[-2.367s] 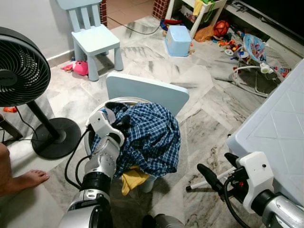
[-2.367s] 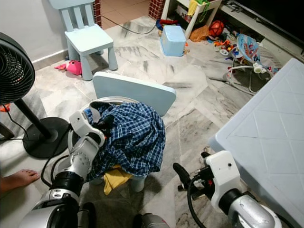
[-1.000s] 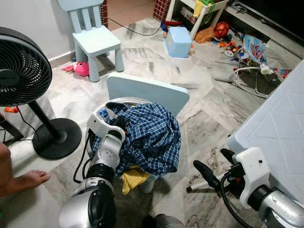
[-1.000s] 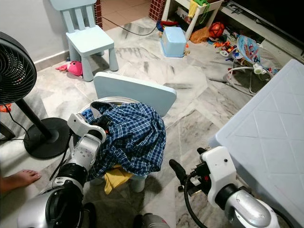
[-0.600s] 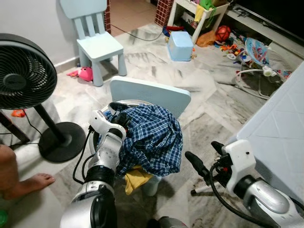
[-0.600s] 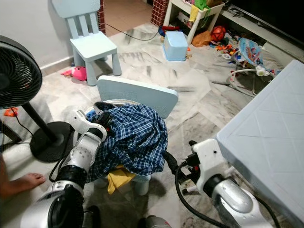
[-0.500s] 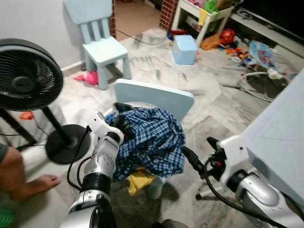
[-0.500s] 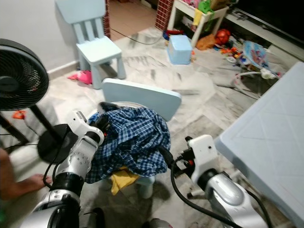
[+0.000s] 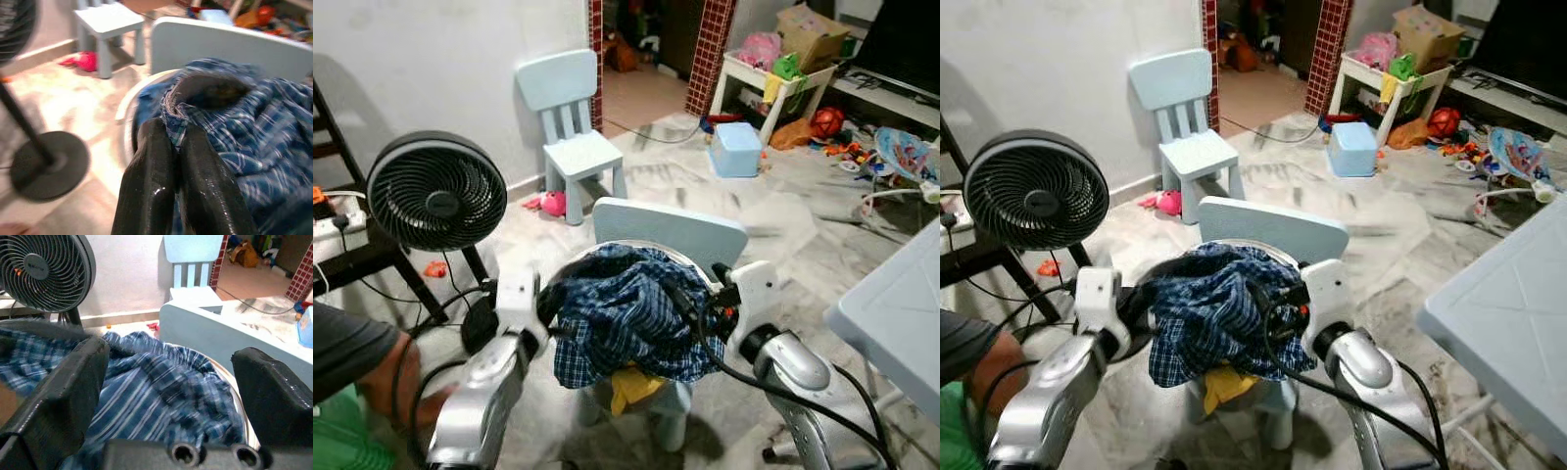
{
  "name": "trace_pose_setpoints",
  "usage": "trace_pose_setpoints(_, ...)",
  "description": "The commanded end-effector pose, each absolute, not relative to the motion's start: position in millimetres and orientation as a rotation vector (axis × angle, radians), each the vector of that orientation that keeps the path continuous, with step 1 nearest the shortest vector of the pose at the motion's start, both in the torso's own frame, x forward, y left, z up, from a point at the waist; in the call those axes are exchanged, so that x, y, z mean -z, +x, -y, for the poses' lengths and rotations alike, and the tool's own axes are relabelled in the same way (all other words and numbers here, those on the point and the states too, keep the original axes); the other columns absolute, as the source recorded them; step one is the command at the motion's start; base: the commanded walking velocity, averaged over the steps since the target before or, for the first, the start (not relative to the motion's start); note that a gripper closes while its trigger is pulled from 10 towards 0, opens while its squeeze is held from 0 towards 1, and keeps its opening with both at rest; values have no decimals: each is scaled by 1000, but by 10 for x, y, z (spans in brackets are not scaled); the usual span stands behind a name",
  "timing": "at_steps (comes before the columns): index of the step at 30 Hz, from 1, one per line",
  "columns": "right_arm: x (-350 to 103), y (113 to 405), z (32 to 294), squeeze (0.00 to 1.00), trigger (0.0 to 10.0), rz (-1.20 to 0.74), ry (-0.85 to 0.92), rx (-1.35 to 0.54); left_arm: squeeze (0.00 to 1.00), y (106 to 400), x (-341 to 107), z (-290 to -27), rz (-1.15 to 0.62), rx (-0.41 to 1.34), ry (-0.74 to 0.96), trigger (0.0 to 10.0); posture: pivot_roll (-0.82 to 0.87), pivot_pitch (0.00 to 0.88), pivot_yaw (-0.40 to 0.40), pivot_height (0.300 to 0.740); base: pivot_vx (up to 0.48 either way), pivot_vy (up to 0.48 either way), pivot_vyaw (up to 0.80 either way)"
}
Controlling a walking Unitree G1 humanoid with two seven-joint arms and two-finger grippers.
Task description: Hang hanger
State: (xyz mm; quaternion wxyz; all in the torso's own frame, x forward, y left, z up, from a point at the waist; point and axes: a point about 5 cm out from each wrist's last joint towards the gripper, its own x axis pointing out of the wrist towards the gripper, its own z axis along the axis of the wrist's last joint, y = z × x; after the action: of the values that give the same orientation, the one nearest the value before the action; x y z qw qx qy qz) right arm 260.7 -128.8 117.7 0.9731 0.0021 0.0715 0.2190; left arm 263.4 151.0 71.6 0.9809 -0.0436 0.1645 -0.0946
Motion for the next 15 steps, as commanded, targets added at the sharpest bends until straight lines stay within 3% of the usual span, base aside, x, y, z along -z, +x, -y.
trace_pose_setpoints(1, -1183, 2638, 1287, 0, 10000, -132, -4, -442, 0, 2622, -768, -1488, -319, 181, -70, 1686, -70, 0, 1, 740, 0, 0, 0)
trace_pose_setpoints(2, -1183, 2646, 1296, 0, 10000, -129, -7, -440, 0, 2606, -786, -1466, -299, 181, -69, 3922, -73, 0, -1, 740, 0, 0, 0)
trace_pose_setpoints(3, -1181, 2651, 1301, 0, 10000, -125, -9, -440, 0, 2594, -801, -1446, -294, 185, -68, 10000, -73, 0, -1, 740, 0, 0, 0)
trace_pose_setpoints(15, -1290, 2753, 1460, 0, 10000, -29, 78, -283, 0, 2600, -1000, -1275, -156, 152, -17, 10000, -89, 0, 7, 740, 0, 0, 0)
